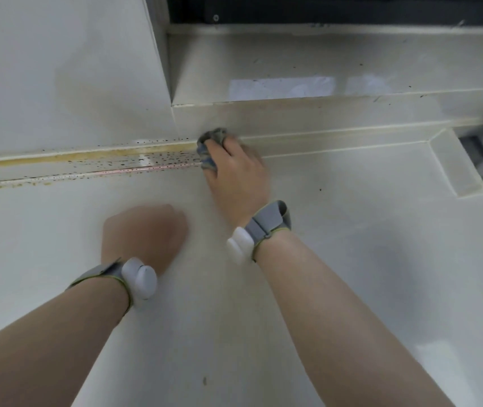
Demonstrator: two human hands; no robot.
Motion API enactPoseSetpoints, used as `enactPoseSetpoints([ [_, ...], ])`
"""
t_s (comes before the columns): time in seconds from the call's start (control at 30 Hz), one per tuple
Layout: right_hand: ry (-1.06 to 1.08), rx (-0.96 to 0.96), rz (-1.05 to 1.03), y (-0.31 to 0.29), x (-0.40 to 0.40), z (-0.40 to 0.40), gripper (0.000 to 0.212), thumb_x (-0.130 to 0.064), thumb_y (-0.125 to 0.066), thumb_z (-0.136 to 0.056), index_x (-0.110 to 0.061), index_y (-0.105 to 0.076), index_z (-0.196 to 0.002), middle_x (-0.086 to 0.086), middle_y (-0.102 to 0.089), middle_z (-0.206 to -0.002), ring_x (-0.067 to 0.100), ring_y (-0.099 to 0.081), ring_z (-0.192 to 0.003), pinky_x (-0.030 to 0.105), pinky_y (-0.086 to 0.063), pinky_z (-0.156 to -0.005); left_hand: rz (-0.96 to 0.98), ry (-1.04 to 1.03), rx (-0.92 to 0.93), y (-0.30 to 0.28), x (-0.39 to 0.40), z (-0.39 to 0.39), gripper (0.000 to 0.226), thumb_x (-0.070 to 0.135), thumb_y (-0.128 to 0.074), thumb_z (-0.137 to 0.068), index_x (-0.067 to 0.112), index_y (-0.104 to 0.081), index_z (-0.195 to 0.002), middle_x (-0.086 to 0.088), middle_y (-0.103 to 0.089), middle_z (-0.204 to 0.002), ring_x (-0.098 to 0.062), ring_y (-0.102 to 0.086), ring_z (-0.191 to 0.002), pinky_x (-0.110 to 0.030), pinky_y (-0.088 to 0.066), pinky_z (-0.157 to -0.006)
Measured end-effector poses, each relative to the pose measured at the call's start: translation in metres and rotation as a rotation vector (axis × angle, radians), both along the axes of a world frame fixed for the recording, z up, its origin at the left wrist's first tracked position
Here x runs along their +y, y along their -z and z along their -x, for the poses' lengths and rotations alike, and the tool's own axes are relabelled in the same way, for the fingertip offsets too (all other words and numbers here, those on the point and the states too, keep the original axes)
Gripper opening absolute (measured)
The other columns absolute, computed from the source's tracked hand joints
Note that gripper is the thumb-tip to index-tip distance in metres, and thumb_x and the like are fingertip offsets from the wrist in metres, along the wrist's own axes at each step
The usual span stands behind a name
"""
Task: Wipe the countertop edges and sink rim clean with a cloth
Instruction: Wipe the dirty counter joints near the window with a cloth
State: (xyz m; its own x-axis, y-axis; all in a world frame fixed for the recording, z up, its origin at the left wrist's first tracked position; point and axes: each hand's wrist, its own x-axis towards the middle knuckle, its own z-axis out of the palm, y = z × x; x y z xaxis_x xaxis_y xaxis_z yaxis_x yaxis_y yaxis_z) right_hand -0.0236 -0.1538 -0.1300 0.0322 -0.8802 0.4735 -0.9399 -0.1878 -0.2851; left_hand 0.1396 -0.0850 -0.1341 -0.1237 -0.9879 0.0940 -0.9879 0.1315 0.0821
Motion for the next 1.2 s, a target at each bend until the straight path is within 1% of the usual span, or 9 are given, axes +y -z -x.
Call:
enactPoseSetpoints([
  [0.1, 0.017, 0.034, 0.071, 0.001, -0.005, 0.052, 0.024, -0.025, -0.068, -0.075, -0.017, -0.073, -0.098, 0.004, -0.068, -0.090, 0.031, -0.061, -0.068, 0.034, -0.050, -0.061, 0.010, 0.025, -0.001, 0.001, -0.001, -0.001, 0.045, 0.045, -0.044, -0.092, 0.016, -0.040, -0.059, 0.005, -0.042, -0.048, -0.020, -0.044, -0.048, -0.022, -0.032, -0.046],
  [0.27, 0.217, 0.005, 0.037, 0.001, -0.005, 0.134, 0.029, -0.028, -0.058, -0.079, -0.021, -0.071, -0.104, 0.001, -0.068, -0.105, 0.027, -0.062, -0.081, 0.034, -0.051, -0.064, 0.016, 0.033, 0.014, 0.002, -0.001, -0.003, 0.044, 0.043, -0.050, -0.092, 0.016, -0.041, -0.059, 0.005, -0.043, -0.048, -0.019, -0.044, -0.049, -0.023, -0.031, -0.046],
  [0.4, 0.701, -0.317, -0.005, -0.002, -0.008, 0.177, 0.035, -0.024, -0.047, -0.082, -0.020, -0.067, -0.110, 0.005, -0.054, -0.126, 0.026, -0.055, -0.105, 0.028, -0.041, -0.082, 0.016, 0.049, 0.019, 0.000, 0.000, -0.003, 0.044, 0.042, -0.051, -0.092, 0.016, -0.040, -0.058, 0.005, -0.039, -0.046, -0.019, -0.041, -0.046, -0.022, -0.024, -0.046],
  [0.5, 0.936, -0.380, -0.301, -0.004, -0.016, 0.192, 0.035, -0.021, -0.039, -0.093, -0.008, -0.057, -0.120, 0.014, -0.041, -0.137, 0.029, -0.050, -0.115, 0.028, -0.034, -0.093, 0.012, 0.048, 0.023, 0.001, -0.001, -0.004, 0.044, 0.042, -0.049, -0.092, 0.017, -0.040, -0.058, 0.005, -0.038, -0.045, -0.018, -0.042, -0.045, -0.022, -0.023, -0.046],
  [0.6, 0.886, -0.306, -0.490, -0.016, -0.025, 0.171, 0.035, -0.019, -0.040, -0.091, -0.004, -0.054, -0.120, 0.020, -0.043, -0.133, 0.033, -0.050, -0.113, 0.037, -0.040, -0.092, 0.006, 0.056, 0.027, 0.001, -0.001, -0.005, 0.044, 0.042, -0.047, -0.093, 0.017, -0.039, -0.058, 0.005, -0.038, -0.045, -0.018, -0.041, -0.044, -0.022, -0.025, -0.046],
  [0.77, 0.718, -0.027, -0.485, -0.025, -0.012, 0.116, 0.032, -0.024, -0.043, -0.092, -0.007, -0.061, -0.112, 0.018, -0.054, -0.122, 0.036, -0.058, -0.106, 0.038, -0.046, -0.087, 0.002, 0.038, 0.004, -0.001, 0.000, -0.004, 0.044, 0.042, -0.049, -0.092, 0.016, -0.039, -0.058, 0.005, -0.039, -0.045, -0.019, -0.040, -0.045, -0.022, -0.020, -0.047],
  [0.93, 0.309, 0.270, -0.357, -0.002, 0.010, 0.063, 0.029, -0.016, -0.042, -0.085, -0.002, -0.064, -0.101, 0.020, -0.064, -0.098, 0.036, -0.065, -0.075, 0.034, -0.037, -0.059, -0.001, 0.031, 0.000, 0.000, 0.000, -0.003, 0.044, 0.043, -0.047, -0.093, 0.016, -0.040, -0.059, 0.005, -0.040, -0.046, -0.017, -0.041, -0.045, -0.023, -0.022, -0.046],
  [1.07, 0.269, 0.427, -0.370, -0.005, 0.003, 0.093, 0.013, -0.011, -0.052, -0.076, -0.006, -0.063, -0.083, 0.014, -0.067, -0.072, 0.033, -0.065, -0.058, 0.030, -0.037, -0.051, 0.006, 0.035, 0.004, -0.001, 0.000, -0.003, 0.044, 0.043, -0.047, -0.093, 0.016, -0.039, -0.059, 0.005, -0.040, -0.046, -0.017, -0.041, -0.046, -0.023, -0.021, -0.047],
  [1.2, 0.331, 0.370, -0.475, -0.001, -0.003, 0.109, 0.019, -0.016, -0.045, -0.091, -0.005, -0.057, -0.103, 0.017, -0.067, -0.093, 0.038, -0.066, -0.081, 0.034, -0.033, -0.064, 0.001, 0.041, -0.001, -0.002, 0.001, -0.003, 0.044, 0.043, -0.048, -0.093, 0.017, -0.040, -0.058, 0.006, -0.039, -0.045, -0.017, -0.040, -0.044, -0.022, -0.019, -0.047],
])
